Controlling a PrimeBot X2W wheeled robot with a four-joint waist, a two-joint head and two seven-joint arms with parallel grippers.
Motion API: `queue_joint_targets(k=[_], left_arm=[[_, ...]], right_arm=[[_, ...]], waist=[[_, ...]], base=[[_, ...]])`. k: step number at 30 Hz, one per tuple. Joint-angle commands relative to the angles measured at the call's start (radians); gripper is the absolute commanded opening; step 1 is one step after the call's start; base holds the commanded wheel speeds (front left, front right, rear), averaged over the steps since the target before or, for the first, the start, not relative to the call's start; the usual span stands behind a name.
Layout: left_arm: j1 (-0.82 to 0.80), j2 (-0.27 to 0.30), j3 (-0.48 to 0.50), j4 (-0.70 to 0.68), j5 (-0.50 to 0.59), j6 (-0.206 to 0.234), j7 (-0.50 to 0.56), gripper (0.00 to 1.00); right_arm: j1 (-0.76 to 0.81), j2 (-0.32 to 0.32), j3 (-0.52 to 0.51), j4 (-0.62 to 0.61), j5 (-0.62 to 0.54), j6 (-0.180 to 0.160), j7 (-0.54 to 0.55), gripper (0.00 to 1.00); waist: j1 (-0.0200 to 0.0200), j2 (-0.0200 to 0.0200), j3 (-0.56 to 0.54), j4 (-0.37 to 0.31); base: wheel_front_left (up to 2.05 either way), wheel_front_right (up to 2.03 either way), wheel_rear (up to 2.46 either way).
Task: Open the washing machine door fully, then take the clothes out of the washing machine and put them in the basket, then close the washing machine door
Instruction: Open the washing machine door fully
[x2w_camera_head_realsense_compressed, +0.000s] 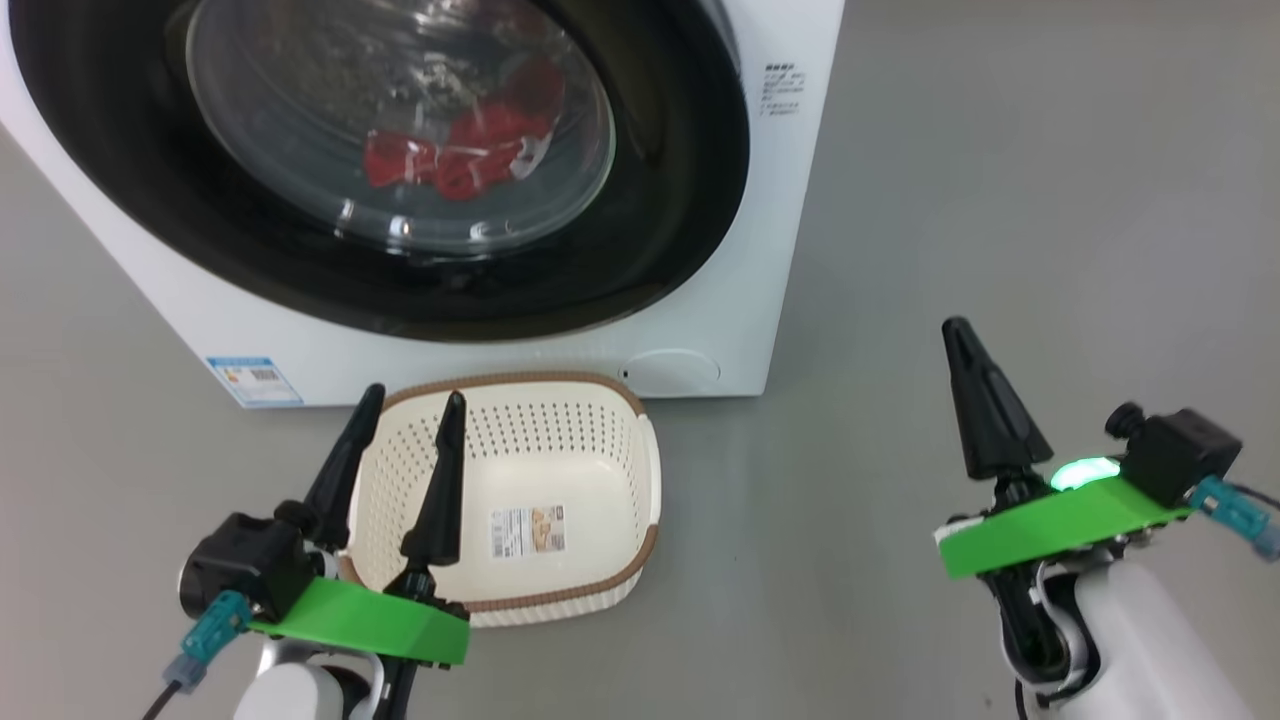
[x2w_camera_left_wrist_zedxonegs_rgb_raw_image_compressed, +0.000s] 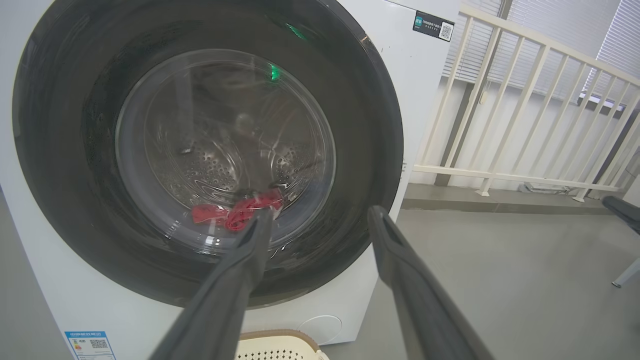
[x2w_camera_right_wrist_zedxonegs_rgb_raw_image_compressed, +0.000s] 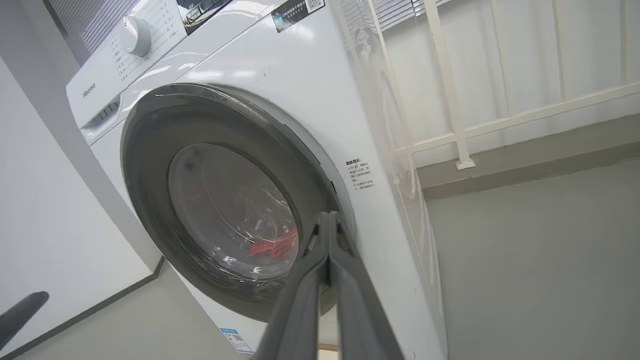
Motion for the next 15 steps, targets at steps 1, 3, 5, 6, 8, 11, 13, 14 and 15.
queue_joint_targets(k=[1,3,5,6,8,11,13,14,15], left_arm=[[-0.04,0.015,0.024,-0.035,-0.008,-0.006,-0.012,1.0],[-0.048,0.015,0.021,-0.046,-0.004,-0.006,-0.012,1.0],[-0.057,0.015,0.019,-0.061,0.001,-0.006,-0.012,1.0],[-0.062,0.015,0.017,-0.069,0.002,-0.006,-0.012,1.0],[-0.071,0.015,0.012,-0.085,0.003,-0.006,-0.012,1.0],[-0.08,0.015,0.008,-0.102,0.003,-0.006,-0.012,1.0],[-0.085,0.015,0.006,-0.112,0.005,-0.006,-0.012,1.0],[-0.087,0.015,0.006,-0.115,0.006,-0.006,-0.012,1.0],[-0.09,0.015,0.006,-0.117,0.008,-0.006,-0.012,1.0]], right_arm=[[-0.046,-0.013,0.03,-0.022,0.043,-0.001,-0.009,0.0],[-0.071,-0.033,0.032,-0.015,0.112,-0.001,-0.009,0.0],[-0.1,-0.052,0.037,-0.005,0.186,-0.001,-0.009,0.0],[-0.117,-0.059,0.042,-0.002,0.233,-0.001,-0.009,0.0],[-0.151,-0.079,0.054,0.001,0.328,-0.001,0.004,0.0],[-0.205,-0.114,0.074,-0.001,0.45,-0.001,0.027,0.0],[-0.241,-0.131,0.086,-0.003,0.529,-0.001,0.046,0.0],[-0.259,-0.141,0.092,-0.001,0.564,-0.001,0.059,0.0],[-0.279,-0.151,0.097,0.001,0.593,-0.001,0.071,0.0]], waist=[[0.0,0.0,0.036,0.015],[0.0,0.0,0.058,0.021],[0.0,0.0,0.081,0.028],[0.0,0.0,0.092,0.032],[0.0,0.0,0.111,0.039],[0.0,0.0,0.133,0.047],[0.0,0.0,0.146,0.052],[0.0,0.0,0.153,0.054],[0.0,0.0,0.161,0.056]], base=[[0.0,0.0,0.0],[0.0,0.0,0.0],[0.0,0.0,0.0],[0.0,0.0,0.0],[0.0,0.0,0.0],[0.0,0.0,0.0],[0.0,0.0,0.0],[0.0,0.0,0.0],[0.0,0.0,0.0]])
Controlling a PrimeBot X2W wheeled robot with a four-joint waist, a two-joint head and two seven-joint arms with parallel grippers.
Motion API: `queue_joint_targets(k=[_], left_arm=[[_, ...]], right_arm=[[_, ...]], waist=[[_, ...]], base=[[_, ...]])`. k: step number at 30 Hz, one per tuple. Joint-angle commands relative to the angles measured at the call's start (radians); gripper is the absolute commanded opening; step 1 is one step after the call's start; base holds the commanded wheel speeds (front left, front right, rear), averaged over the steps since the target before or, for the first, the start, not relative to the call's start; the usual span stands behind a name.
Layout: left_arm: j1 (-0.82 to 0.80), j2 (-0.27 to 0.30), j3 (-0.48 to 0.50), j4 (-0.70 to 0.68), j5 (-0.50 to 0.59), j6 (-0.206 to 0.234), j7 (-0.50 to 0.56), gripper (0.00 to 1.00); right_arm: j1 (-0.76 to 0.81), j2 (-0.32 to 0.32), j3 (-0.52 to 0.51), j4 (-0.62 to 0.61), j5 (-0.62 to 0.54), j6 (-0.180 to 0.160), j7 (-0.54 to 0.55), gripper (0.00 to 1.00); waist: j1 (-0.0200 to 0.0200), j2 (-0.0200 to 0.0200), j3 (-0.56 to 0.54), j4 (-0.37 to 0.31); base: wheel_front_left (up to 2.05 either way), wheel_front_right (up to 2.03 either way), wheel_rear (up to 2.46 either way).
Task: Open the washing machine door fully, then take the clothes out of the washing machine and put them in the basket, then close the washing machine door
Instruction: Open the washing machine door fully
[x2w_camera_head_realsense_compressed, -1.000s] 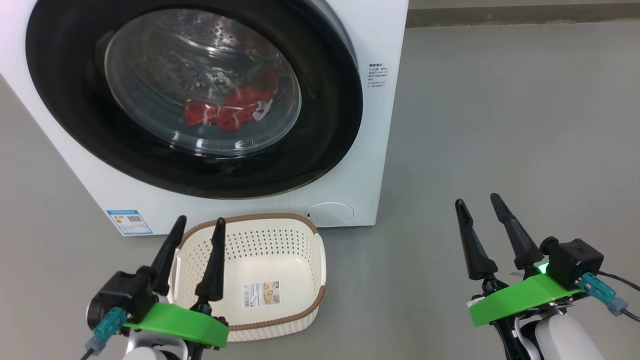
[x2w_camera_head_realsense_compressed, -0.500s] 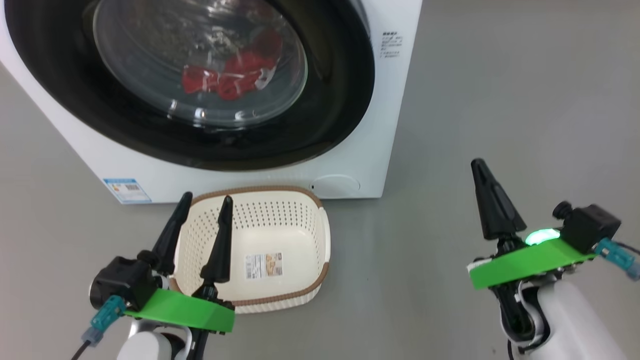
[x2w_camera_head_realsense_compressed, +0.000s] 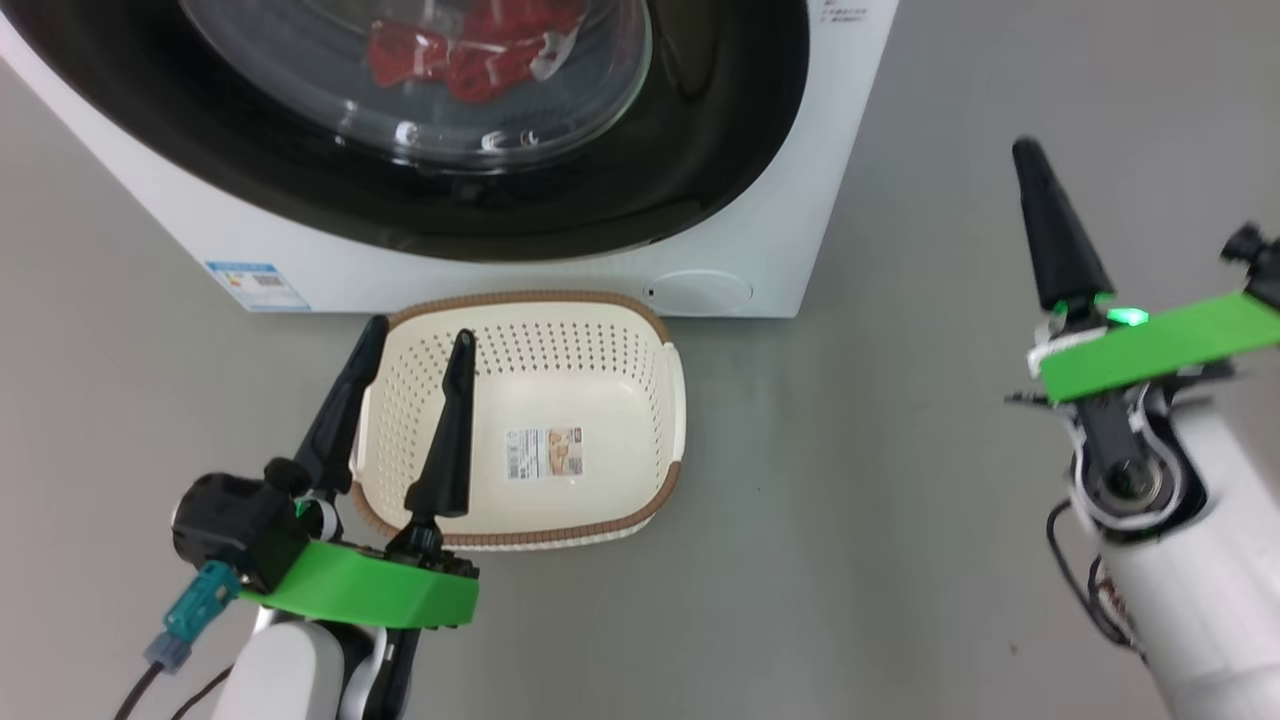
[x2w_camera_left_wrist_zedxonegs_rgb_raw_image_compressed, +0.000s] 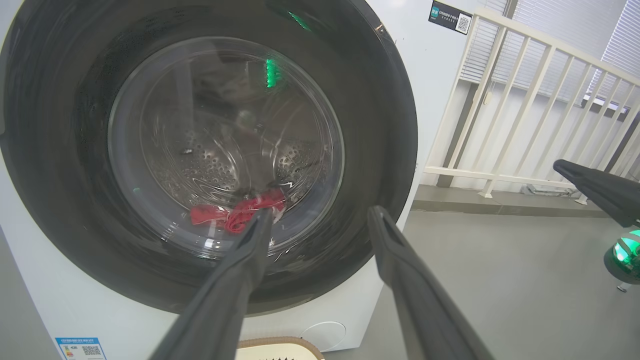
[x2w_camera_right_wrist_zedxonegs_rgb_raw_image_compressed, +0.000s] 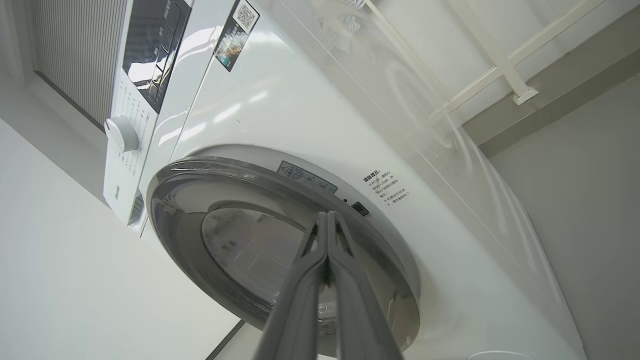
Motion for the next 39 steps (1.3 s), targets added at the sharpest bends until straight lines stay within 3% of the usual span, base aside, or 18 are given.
queue_joint_targets(k=[1,8,16,21,39], left_arm=[[-0.034,0.015,0.026,-0.033,0.013,-0.006,-0.012,1.0],[-0.049,0.015,0.026,-0.051,0.03,-0.006,-0.012,1.0],[-0.064,0.015,0.018,-0.062,0.036,-0.006,-0.012,1.0],[-0.073,0.017,0.008,-0.067,0.042,-0.006,-0.012,1.0],[-0.102,0.029,-0.02,-0.093,0.048,-0.006,-0.012,1.0]], right_arm=[[-0.039,-0.011,0.022,-0.019,0.041,-0.001,0.018,0.0],[-0.162,-0.05,0.042,0.028,0.249,-0.001,0.172,0.0],[-0.268,-0.087,0.021,0.048,0.362,-0.001,0.279,0.0],[-0.33,-0.11,0.005,0.031,0.407,-0.001,0.349,0.0],[-0.522,-0.098,-0.087,0.101,0.513,-0.001,0.52,0.0]], waist=[[0.0,0.0,0.028,0.015],[0.0,0.0,0.085,0.036],[0.0,0.0,0.141,0.065],[0.0,0.0,0.186,0.09],[0.0,0.0,0.322,0.132]], base=[[0.0,0.0,0.0],[0.0,0.0,0.0],[0.0,0.0,0.0],[0.0,0.0,0.0],[0.0,0.0,0.0]])
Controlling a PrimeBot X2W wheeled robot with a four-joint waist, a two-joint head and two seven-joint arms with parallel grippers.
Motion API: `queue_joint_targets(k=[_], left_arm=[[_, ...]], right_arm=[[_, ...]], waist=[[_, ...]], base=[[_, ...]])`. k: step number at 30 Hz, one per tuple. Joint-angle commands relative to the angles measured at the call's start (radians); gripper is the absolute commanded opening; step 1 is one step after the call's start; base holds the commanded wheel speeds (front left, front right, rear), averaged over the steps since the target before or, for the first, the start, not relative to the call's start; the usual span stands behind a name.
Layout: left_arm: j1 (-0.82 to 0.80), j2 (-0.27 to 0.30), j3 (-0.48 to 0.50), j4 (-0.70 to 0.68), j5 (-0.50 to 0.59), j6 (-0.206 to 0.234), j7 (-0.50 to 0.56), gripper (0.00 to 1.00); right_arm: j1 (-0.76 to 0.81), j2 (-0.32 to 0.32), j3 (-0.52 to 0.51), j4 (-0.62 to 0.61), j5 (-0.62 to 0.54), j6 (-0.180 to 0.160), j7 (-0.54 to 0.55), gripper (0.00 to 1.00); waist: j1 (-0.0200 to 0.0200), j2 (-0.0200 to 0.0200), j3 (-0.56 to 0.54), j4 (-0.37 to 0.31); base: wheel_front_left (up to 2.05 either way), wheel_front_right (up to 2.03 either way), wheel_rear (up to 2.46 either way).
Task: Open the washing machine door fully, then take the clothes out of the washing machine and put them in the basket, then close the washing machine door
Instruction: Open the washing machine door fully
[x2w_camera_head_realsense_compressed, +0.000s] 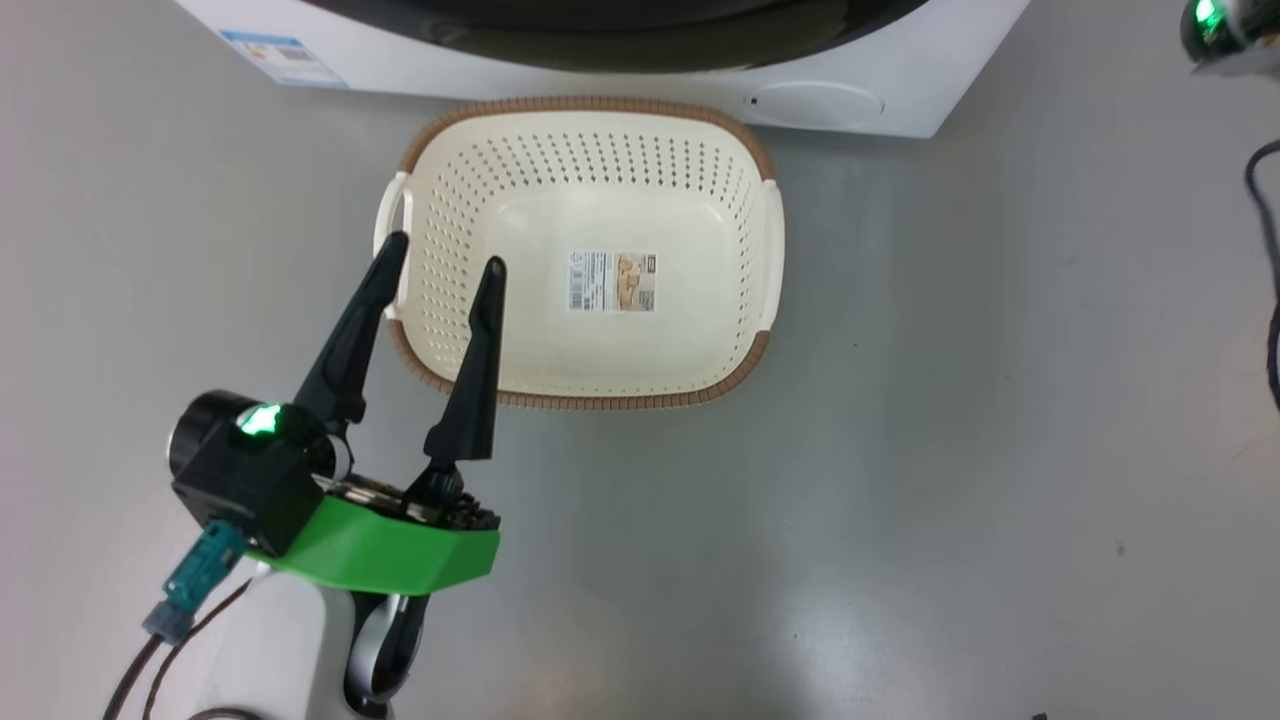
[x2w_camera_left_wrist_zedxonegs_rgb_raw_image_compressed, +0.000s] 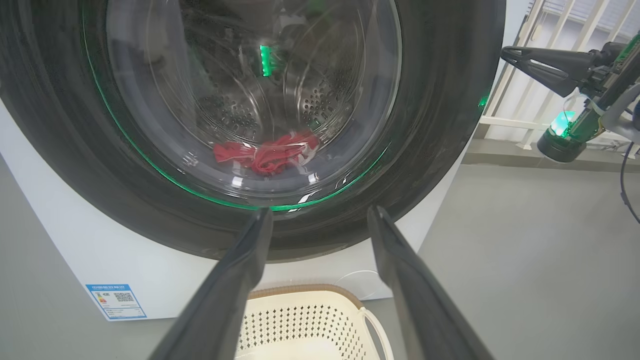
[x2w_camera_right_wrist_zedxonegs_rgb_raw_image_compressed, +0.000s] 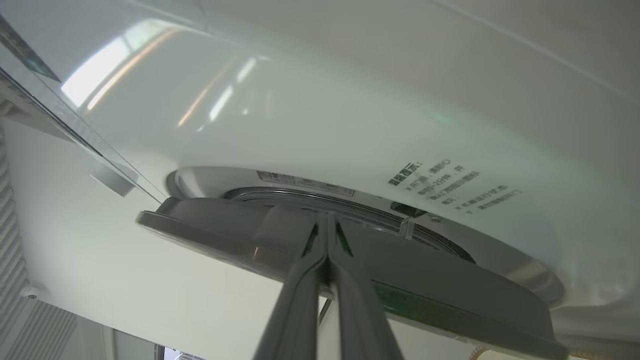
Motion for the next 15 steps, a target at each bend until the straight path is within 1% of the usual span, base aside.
queue_joint_targets(k=[1,5,15], left_arm=[[-0.011,0.019,0.022,-0.03,0.011,-0.006,-0.008,1.0],[-0.018,0.018,0.019,-0.03,0.01,-0.006,-0.008,1.0],[-0.015,0.014,0.021,-0.012,0.012,-0.006,-0.008,1.0]], right_arm=[[-0.025,0.01,-0.011,-0.019,0.025,-0.001,0.027,0.0],[-0.052,0.014,-0.036,-0.013,0.053,-0.001,0.083,0.0],[-0.092,0.017,-0.056,0.011,0.037,-0.001,0.157,0.0]], waist=[[-0.0001,-0.0001,0.027,0.01],[-0.0001,-0.0001,0.049,0.017],[-0.0001,-0.0001,0.076,0.032]], base=[[0.0,0.0,0.0],[0.0,0.0,0.0],[0.0,0.0,0.0]])
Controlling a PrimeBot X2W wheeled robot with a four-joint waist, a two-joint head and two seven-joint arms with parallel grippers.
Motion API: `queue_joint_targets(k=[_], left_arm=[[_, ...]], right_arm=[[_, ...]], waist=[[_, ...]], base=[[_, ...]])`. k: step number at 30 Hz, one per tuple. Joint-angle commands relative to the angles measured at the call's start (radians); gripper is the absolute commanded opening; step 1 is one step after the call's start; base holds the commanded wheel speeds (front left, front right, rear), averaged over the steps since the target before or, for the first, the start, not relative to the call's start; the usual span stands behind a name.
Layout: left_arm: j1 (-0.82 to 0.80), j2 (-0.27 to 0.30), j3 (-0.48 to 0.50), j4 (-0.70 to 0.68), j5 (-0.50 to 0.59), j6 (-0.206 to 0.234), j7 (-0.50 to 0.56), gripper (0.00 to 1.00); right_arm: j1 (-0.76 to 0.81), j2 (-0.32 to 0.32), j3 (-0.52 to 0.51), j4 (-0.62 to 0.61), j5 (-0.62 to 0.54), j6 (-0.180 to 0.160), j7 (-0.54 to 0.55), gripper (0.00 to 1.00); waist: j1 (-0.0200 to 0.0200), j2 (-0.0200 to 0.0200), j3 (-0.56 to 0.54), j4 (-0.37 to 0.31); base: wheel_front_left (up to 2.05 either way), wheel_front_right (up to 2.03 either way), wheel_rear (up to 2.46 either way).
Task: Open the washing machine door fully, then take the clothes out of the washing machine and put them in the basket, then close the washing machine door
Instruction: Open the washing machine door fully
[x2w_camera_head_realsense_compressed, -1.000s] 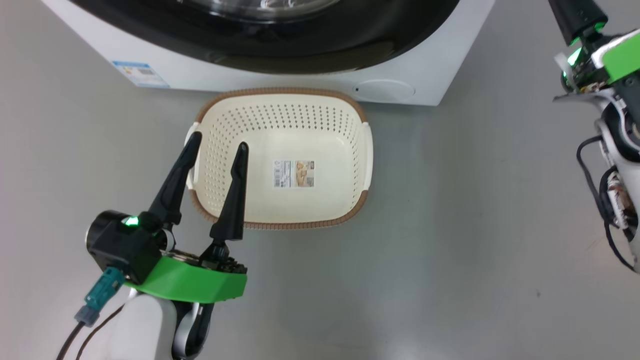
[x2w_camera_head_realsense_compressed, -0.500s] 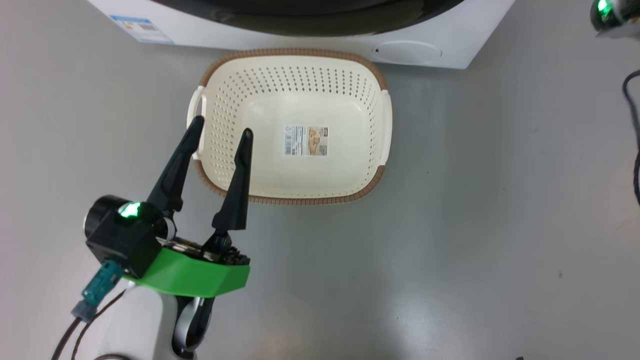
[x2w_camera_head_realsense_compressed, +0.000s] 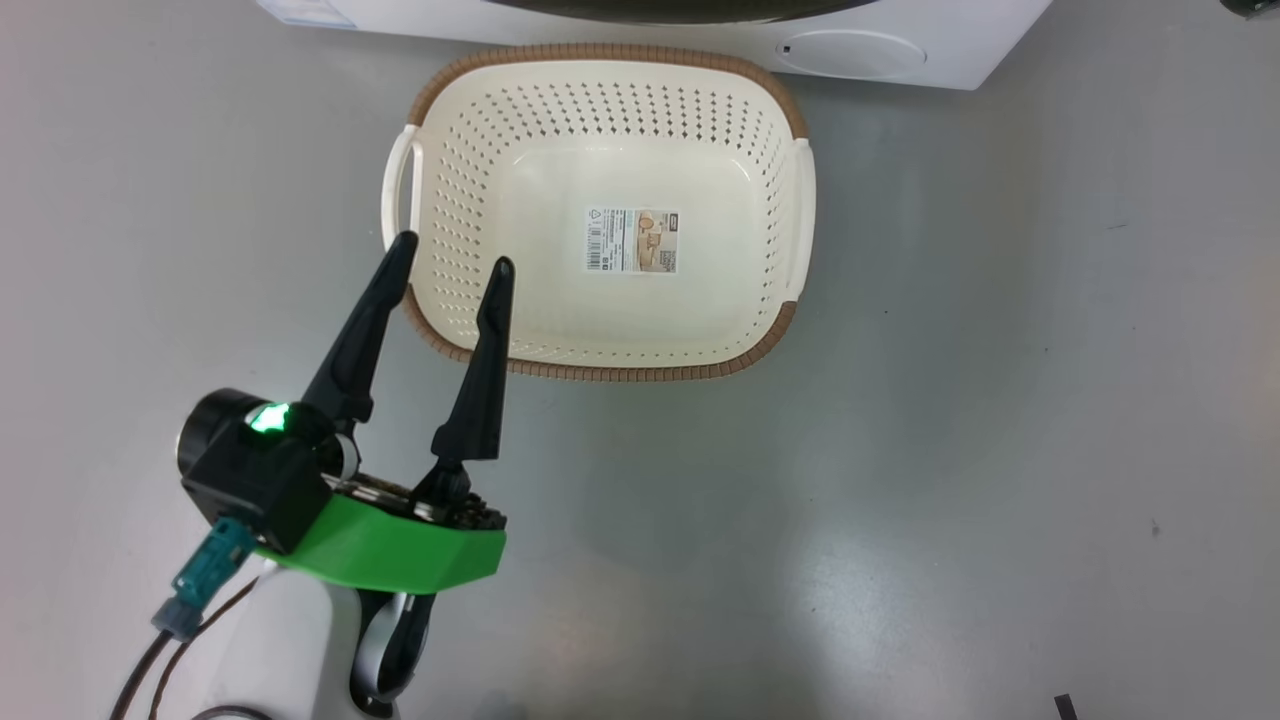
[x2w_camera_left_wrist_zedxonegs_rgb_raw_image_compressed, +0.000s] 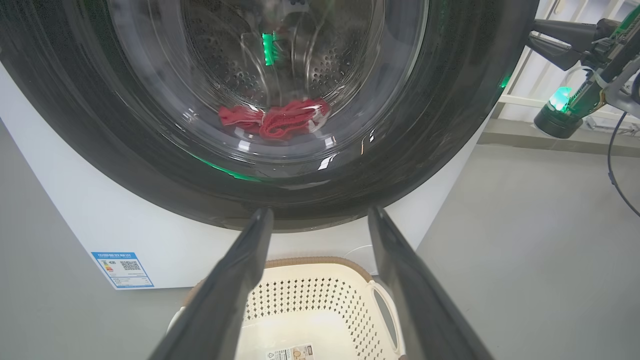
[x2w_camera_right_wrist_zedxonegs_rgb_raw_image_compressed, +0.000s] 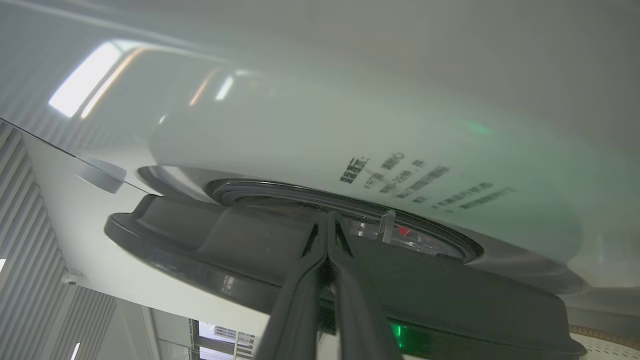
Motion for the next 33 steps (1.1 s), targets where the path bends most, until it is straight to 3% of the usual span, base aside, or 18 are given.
queue_joint_targets(k=[1,15,33], left_arm=[[-0.008,0.017,0.028,-0.018,0.012,-0.006,-0.008,1.0],[-0.003,0.011,0.029,0.004,-0.001,-0.006,-0.008,1.0],[0.017,0.01,0.061,0.007,0.005,-0.006,-0.008,1.0]], right_arm=[[-0.017,0.013,-0.004,-0.02,-0.006,0.0,0.011,0.0],[-0.067,0.03,-0.007,0.021,-0.034,0.0,0.112,0.0],[0.007,0.079,-0.004,-0.061,-0.057,0.0,0.253,0.0]], waist=[[0.0,0.0,0.005,0.004],[0.0,0.0,0.024,0.024],[0.0,0.0,-0.004,-0.003]], base=[[0.0,0.0,0.0],[0.0,0.0,0.0],[0.0,0.0,0.0]])
